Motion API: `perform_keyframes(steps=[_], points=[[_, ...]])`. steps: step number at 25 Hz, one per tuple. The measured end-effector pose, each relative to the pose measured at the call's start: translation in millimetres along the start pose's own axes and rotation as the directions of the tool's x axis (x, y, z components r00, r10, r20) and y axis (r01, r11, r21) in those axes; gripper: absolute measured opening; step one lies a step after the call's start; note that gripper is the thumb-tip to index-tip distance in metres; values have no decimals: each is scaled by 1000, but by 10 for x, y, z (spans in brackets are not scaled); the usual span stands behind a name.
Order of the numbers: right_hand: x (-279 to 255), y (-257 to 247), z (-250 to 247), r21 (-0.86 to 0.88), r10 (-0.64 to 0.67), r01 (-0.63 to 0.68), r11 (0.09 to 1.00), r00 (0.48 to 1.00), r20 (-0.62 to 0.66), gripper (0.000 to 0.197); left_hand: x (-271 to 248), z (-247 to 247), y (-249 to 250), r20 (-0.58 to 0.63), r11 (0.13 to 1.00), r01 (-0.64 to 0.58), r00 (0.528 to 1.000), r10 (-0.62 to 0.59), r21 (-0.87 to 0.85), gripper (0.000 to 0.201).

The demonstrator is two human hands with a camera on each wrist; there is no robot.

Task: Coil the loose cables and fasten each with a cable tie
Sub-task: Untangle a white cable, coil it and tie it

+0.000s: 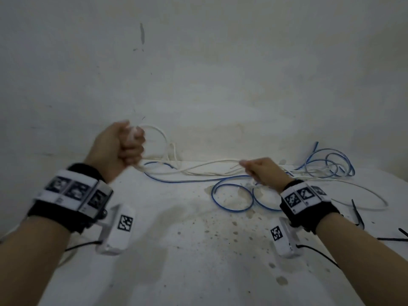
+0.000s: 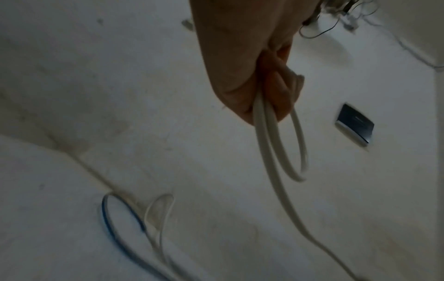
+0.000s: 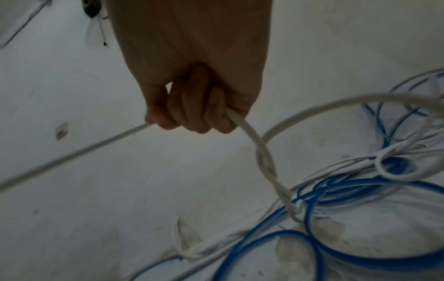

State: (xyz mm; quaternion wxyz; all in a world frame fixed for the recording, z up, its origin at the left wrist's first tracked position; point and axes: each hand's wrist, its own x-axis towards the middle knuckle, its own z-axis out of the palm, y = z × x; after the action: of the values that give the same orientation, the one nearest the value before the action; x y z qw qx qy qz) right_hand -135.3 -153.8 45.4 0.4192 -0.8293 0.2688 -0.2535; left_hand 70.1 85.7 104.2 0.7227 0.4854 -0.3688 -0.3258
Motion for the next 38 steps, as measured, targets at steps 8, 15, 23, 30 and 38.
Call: perform_keyframes(steps=[8,15,23,30,38], points=[[107,-552,88,621,184,-110,776,981,-55,35,105,803,-984,112,919,394,913,-393,15,46],[-371,-629,522,219,-143,72,973,933,329,19,288,857,-1033,116,937,251,967,-229,-243,79],[-433,-112,624,-252,-278,393,884,877,393,36,371,431,-768,-97,781,-73,995,16,-621,31],[-77,-74,381,-454,-280,390,802,915,291,41,228,131,-572,403,718,247,914,50,-650,40],[211,-94,-70,-625,133,175,761,900,414,35,62,253,-659,630,913,365,757,-175,-185,26]])
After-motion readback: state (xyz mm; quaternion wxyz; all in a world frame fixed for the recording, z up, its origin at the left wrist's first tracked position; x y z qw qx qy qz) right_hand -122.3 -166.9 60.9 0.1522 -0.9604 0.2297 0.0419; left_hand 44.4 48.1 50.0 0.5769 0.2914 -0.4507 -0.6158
